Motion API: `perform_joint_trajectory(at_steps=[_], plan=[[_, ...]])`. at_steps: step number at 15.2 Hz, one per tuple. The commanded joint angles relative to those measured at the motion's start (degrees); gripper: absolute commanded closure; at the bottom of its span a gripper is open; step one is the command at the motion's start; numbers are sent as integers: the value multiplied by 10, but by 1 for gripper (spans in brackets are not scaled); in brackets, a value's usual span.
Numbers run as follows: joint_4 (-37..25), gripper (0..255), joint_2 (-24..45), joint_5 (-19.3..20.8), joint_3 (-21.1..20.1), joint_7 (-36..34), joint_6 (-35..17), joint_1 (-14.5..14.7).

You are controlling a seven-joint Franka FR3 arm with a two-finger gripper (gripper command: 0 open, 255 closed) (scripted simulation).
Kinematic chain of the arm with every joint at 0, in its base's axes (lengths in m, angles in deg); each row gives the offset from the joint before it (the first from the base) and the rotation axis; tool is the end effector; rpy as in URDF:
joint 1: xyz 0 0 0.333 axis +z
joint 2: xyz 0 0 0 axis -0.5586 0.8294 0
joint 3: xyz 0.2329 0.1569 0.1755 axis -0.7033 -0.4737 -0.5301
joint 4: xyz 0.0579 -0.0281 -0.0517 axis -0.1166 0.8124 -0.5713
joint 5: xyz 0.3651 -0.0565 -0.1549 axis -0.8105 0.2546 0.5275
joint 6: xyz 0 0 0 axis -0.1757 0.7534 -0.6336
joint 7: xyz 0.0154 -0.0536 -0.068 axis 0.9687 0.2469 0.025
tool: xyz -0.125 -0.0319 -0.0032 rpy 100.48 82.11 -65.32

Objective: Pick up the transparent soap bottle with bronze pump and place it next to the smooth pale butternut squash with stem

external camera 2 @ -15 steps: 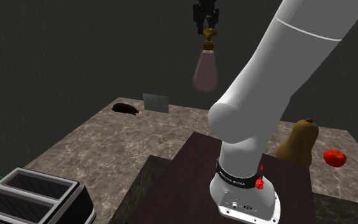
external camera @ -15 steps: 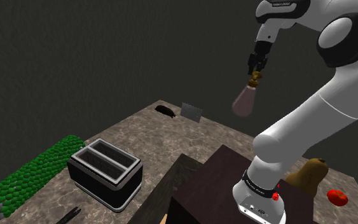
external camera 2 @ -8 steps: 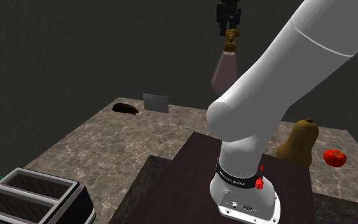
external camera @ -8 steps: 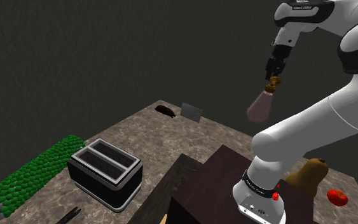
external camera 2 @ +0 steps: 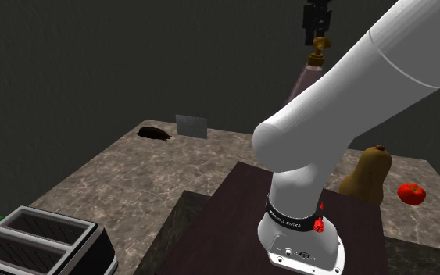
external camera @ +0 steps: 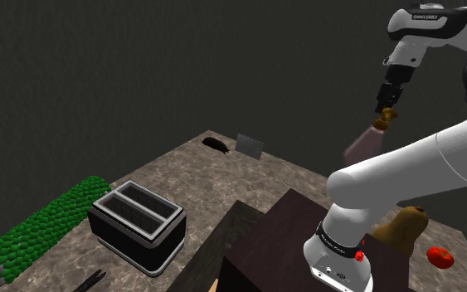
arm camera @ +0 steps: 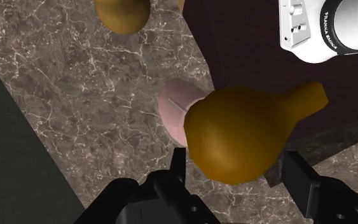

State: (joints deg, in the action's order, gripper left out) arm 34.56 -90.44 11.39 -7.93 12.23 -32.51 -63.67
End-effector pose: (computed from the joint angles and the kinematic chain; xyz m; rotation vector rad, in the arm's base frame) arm 0.0731 -0.3870 0.6042 -2.9658 0.4376 0.1525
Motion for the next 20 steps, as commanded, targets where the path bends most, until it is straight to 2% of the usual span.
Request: perform_joint_trajectory(at_steps=[1, 12, 20], plan=[[4, 255, -16, 19, 14, 24, 6, -11], [-35, 255, -47, 111, 116, 169, 27, -49], [-108, 255, -30, 163, 223, 288, 26, -40]])
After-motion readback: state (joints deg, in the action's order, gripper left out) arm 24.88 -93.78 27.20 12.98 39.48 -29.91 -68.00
